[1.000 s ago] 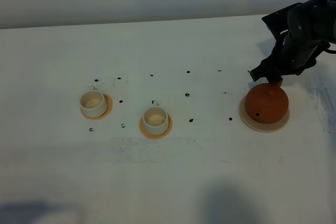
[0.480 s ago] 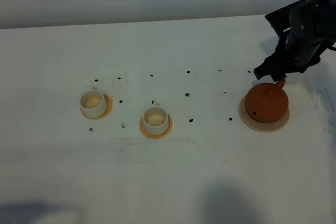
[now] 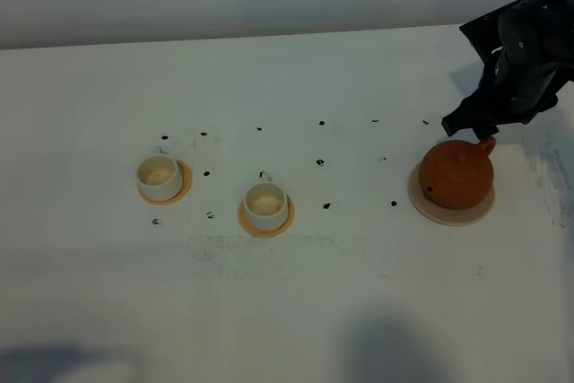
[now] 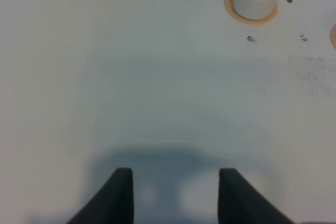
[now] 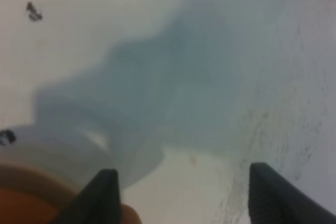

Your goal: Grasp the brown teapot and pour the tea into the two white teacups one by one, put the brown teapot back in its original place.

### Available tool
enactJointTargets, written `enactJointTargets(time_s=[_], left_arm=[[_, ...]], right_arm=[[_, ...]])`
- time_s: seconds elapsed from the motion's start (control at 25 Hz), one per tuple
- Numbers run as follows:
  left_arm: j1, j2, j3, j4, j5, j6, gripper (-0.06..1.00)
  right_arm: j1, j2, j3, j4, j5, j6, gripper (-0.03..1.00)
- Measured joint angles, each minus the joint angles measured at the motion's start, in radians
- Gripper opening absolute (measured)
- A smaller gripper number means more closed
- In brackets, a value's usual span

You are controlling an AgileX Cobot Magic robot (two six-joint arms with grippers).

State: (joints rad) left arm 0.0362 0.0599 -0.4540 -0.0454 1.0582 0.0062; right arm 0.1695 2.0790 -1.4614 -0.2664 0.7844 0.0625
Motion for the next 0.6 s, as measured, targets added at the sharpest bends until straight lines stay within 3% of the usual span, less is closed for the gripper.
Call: enactJointTargets(time_s=[0.6], left_arm=[[0.000,0.000,0.000,0.000,0.000,0.000,0.38]], right_arm=[[0.000,-0.004,0.000,-0.013,0.036,0.016,0.53]])
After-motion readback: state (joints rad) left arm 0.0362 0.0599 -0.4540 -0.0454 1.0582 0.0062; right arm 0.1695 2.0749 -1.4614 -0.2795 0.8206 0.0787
